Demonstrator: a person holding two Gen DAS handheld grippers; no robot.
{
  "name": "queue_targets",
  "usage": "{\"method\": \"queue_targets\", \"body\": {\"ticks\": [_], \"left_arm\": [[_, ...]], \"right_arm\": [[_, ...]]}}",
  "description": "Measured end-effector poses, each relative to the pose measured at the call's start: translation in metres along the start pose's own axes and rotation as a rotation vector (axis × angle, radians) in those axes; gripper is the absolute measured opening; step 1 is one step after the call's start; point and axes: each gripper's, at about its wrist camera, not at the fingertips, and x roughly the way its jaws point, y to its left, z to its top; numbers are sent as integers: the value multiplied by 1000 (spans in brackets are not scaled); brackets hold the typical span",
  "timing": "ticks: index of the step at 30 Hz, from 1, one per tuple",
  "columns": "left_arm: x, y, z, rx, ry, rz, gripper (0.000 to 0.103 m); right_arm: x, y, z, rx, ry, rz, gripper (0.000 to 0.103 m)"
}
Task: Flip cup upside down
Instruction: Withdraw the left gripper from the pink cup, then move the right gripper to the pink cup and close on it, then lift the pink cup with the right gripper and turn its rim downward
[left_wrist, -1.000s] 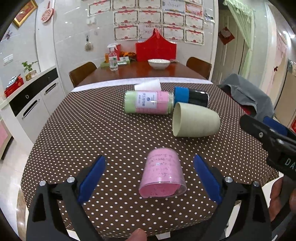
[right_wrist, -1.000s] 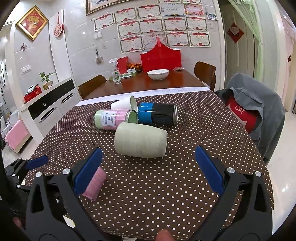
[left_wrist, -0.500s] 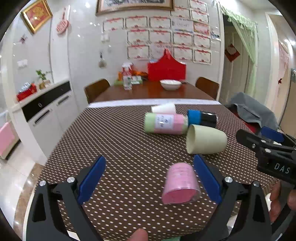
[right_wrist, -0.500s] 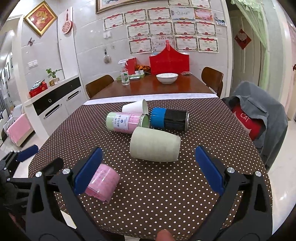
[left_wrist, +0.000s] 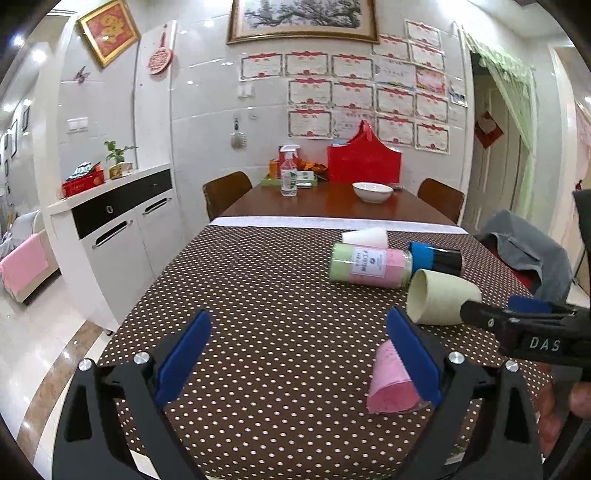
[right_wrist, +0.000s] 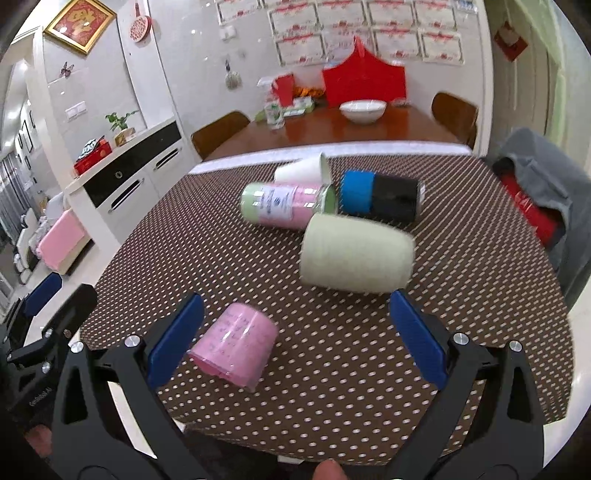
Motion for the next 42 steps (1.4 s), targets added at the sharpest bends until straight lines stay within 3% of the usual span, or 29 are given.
{"method": "queue_targets", "body": {"ticks": [8, 14, 29, 35, 38, 40, 42], "left_arm": [[-4, 15, -7, 0, -46, 58, 94], [-1, 25, -12, -13, -32, 68, 94], [14, 49, -25, -74, 3, 52, 94], [25, 55, -31, -86, 29, 51, 94], [26, 57, -33, -100, 34, 42, 94], [28, 59, -34, -108, 44, 29, 94], [28, 58, -34, -100, 46, 33, 94]], "right_arm": [[35, 10, 3, 54, 142, 55, 98], [60, 16, 6, 110, 268, 101, 98], [105, 32, 8, 139, 457, 81, 98], [123, 33, 10, 178, 532, 93, 75], [127, 35, 11, 175, 552, 100, 72], [128, 36, 10, 162, 557, 99, 62], [132, 39, 11, 158, 564, 112, 60]]}}
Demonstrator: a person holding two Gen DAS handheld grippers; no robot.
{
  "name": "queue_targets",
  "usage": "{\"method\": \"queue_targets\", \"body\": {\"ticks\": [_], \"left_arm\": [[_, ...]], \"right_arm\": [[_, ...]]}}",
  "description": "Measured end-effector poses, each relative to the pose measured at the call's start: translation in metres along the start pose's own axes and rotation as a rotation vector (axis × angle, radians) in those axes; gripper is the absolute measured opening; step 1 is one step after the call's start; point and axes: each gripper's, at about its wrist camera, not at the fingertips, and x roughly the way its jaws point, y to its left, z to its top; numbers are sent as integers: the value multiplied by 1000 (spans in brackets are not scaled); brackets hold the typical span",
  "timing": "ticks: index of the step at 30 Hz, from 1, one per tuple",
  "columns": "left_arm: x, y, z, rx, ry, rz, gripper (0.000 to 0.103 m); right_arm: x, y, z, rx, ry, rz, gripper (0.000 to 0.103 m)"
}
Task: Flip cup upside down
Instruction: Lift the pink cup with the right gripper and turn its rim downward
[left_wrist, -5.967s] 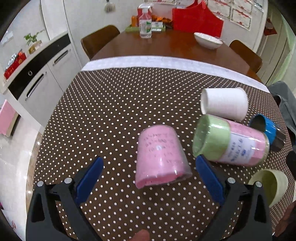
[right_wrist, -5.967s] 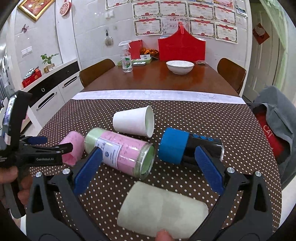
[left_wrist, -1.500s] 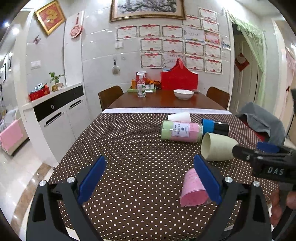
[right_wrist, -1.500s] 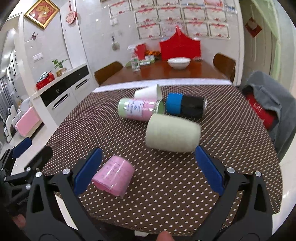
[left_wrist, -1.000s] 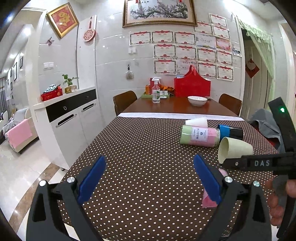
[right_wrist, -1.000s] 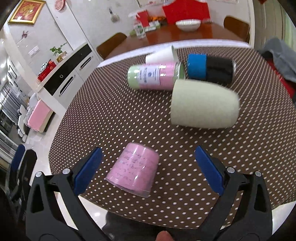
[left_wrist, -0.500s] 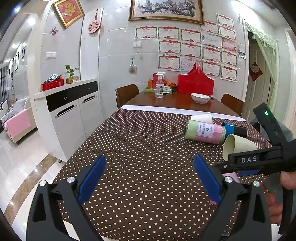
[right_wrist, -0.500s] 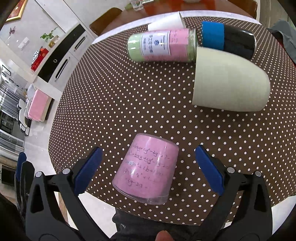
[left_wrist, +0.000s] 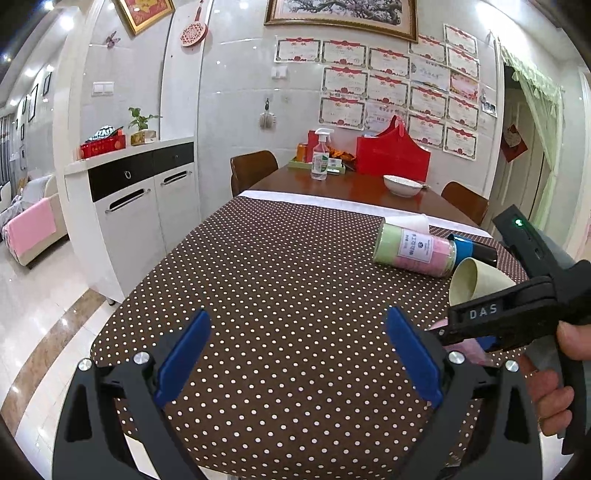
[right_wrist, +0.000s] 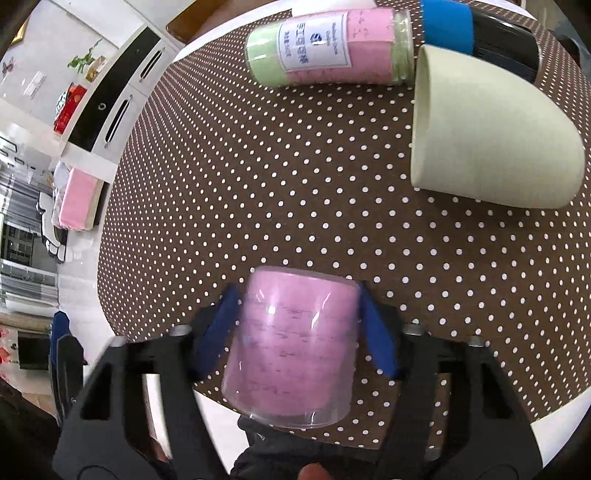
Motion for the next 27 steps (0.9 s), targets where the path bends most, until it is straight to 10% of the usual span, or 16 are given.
{"method": "queue_targets", "body": {"ticks": [11, 19, 27], "left_arm": [[-8, -10, 2, 27, -10, 6, 94], [-13, -24, 3, 48, -13, 6, 94], [-17, -34, 3, 63, -16, 16, 94]], "right_arm": [[-20, -14, -4, 2, -70, 81, 60], [-69, -29, -36, -84, -458, 122, 60], [-56, -15, -79, -236, -884, -162, 60]]}}
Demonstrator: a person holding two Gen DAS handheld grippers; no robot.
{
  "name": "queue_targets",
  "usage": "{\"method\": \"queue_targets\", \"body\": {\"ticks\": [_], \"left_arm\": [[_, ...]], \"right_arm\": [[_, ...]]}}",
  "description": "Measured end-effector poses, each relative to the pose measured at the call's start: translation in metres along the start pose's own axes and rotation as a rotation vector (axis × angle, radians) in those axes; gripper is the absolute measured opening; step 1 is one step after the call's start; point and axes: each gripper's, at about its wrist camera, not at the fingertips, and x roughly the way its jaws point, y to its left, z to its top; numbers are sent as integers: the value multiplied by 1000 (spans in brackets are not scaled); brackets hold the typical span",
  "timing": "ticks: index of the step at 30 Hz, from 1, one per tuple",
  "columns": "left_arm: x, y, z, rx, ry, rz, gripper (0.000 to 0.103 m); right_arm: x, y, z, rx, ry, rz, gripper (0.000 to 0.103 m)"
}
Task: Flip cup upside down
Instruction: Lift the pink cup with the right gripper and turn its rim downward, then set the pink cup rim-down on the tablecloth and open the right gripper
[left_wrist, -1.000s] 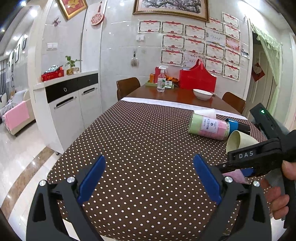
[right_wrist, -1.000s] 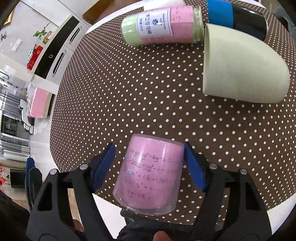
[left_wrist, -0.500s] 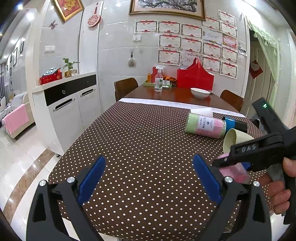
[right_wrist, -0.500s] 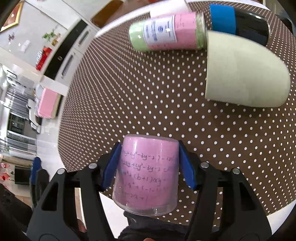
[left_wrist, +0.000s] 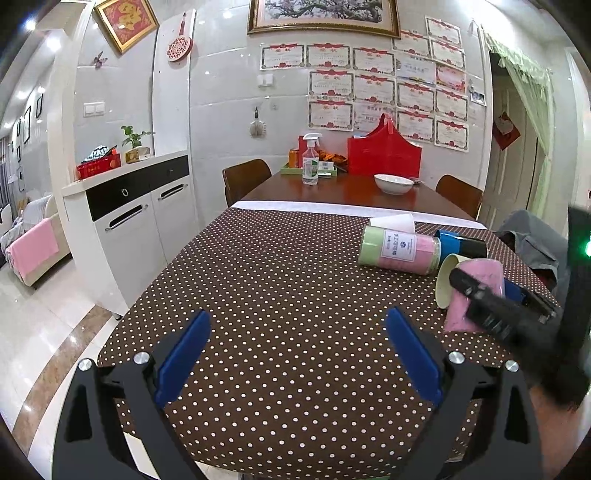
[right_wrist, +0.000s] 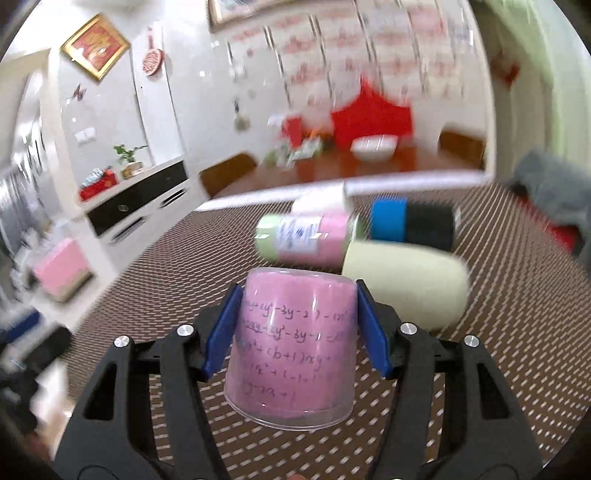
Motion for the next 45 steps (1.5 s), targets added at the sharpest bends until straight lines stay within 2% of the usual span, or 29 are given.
{"method": "queue_targets", "body": {"ticks": [2, 9, 13, 19, 23, 25, 27, 29, 39, 45], "left_arm": [[1, -2, -1, 5, 4, 6, 94], [4, -1, -4, -3, 8, 7, 94], [6, -4, -4, 0, 12, -2, 94], [5, -12, -5, 17, 14, -12, 94], [5, -14, -6, 16, 15, -17, 94], [4, -16, -7, 20, 15, -17, 94], [3, -18, -7, 23, 16, -19, 94], [2, -19, -6, 25, 13, -19, 94], [-13, -26, -2, 14, -14, -47, 94], [-31, -40, 1, 63, -92, -20, 95]], "right_arm": [[4, 3, -7, -13, -17, -31, 60], [15, 12, -16, -50, 27, -77, 60], [15, 11, -23, -49, 70, -72, 60], [7, 12, -32, -70, 74, -63, 62], [0, 11, -39, -69, 81, -52, 67], [-3, 11, -40, -64, 85, -44, 74], [-6, 11, -42, -61, 87, -31, 88], [-12, 10, -42, -54, 81, -18, 97], [-34, -2, -18, -10, 55, 15, 97], [-54, -8, 0, -5, 26, 17, 97]]}}
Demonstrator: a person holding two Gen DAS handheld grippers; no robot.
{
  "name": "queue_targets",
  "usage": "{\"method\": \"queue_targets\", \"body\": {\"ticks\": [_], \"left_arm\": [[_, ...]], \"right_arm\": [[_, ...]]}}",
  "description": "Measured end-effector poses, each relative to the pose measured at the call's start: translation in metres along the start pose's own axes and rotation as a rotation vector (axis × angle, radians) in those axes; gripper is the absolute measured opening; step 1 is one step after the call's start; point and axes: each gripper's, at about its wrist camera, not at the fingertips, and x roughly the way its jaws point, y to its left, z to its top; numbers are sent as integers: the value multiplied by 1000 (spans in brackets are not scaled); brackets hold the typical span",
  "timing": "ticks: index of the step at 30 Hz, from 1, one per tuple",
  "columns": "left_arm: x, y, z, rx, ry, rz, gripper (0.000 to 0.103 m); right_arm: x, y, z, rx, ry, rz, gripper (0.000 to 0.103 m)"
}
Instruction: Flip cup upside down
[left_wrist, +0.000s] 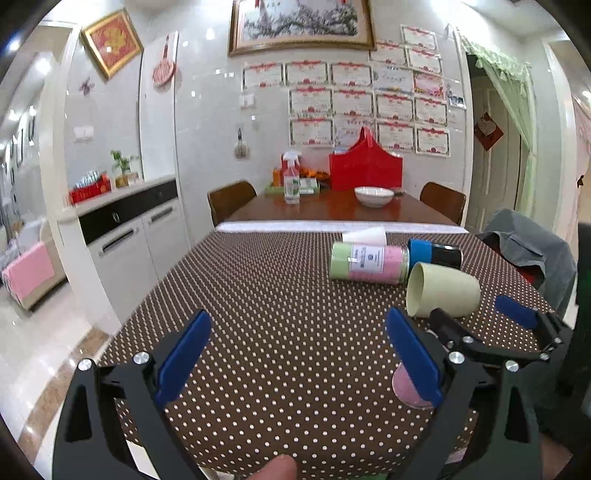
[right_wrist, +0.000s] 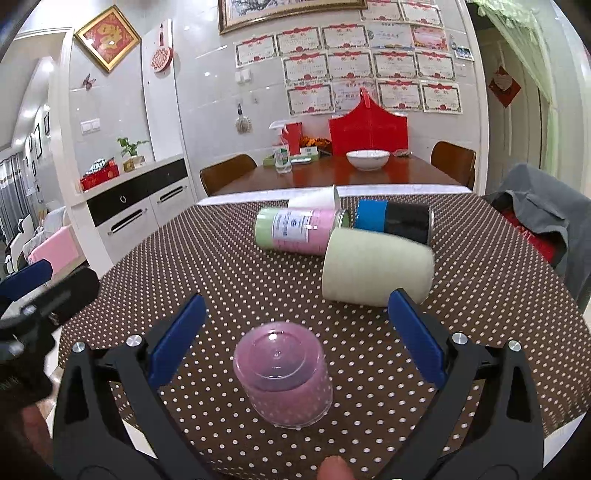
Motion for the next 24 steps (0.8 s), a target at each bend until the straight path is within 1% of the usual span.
{"method": "queue_targets", "body": {"ticks": [6, 9, 13, 24], "left_arm": [[-16, -8, 7, -12, -29, -14, 97], [-24, -9, 10, -24, -39, -21, 99], [-38, -10, 15, -36, -68, -14, 99], [-68, -14, 24, -10, -130, 1, 99]], "right_arm": [[-25, -7, 14, 1, -28, -11, 97], [-39, -8, 17, -5, -40, -23, 97], [-54, -13, 22, 2, -52, -39, 97], [-97, -20, 40, -5, -113, -98, 97]]}}
